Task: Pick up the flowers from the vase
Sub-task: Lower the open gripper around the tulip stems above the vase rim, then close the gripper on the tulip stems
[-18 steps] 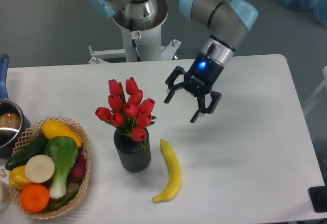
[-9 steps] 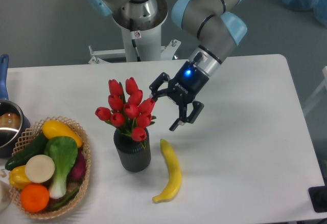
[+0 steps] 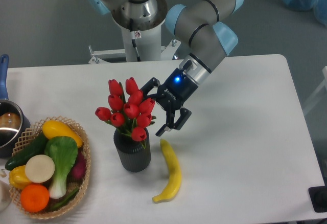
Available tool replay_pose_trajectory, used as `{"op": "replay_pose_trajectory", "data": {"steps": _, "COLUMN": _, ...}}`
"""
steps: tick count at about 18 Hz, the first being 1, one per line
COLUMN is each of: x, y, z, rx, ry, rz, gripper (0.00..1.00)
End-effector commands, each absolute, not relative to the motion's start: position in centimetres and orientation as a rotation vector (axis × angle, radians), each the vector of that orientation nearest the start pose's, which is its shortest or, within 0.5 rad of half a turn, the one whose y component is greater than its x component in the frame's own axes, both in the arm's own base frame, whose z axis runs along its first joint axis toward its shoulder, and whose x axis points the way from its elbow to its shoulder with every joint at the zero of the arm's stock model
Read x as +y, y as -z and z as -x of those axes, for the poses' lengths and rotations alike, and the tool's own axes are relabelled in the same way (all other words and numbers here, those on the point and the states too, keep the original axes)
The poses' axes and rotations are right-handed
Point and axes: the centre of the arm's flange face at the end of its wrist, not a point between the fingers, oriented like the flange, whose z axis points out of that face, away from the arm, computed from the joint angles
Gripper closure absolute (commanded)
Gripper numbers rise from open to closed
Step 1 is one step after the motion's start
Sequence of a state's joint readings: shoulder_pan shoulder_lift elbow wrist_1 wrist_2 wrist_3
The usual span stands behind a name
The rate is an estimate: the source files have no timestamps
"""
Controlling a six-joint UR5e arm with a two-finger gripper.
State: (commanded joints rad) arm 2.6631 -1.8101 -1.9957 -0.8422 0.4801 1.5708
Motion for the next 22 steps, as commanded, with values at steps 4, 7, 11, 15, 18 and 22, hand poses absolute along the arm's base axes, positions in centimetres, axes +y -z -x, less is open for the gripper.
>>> {"op": "replay_pose_trajectory", "data": {"steps": 4, "x": 44.3, "y": -28.9, "z": 34.4, "rx": 0.551, "ry": 0.254, "rz": 1.983, "gripper": 0.00}}
{"op": "replay_pose_trajectory", "data": {"steps": 7, "x": 44.5, "y": -29.2, "z": 34.4, "rx": 0.549, "ry": 0.256, "rz": 1.974, "gripper": 0.00}}
{"op": "replay_pose_trajectory", "data": {"steps": 11, "x": 44.8, "y": -29.1, "z": 33.9, "rx": 0.558, "ry": 0.264, "rz": 1.959, "gripper": 0.00}}
{"op": "replay_pose_trajectory", "data": {"steps": 15, "x": 45.1, "y": -29.1, "z": 33.7, "rx": 0.554, "ry": 0.278, "rz": 1.928, "gripper": 0.00}}
{"op": "replay_pose_trajectory", "data": {"steps": 18, "x": 45.2, "y": -29.0, "z": 33.5, "rx": 0.537, "ry": 0.299, "rz": 1.893, "gripper": 0.00}}
{"op": "replay_pose_trajectory", "data": {"steps": 22, "x": 45.1, "y": -28.8, "z": 33.4, "rx": 0.534, "ry": 0.304, "rz": 1.886, "gripper": 0.00}}
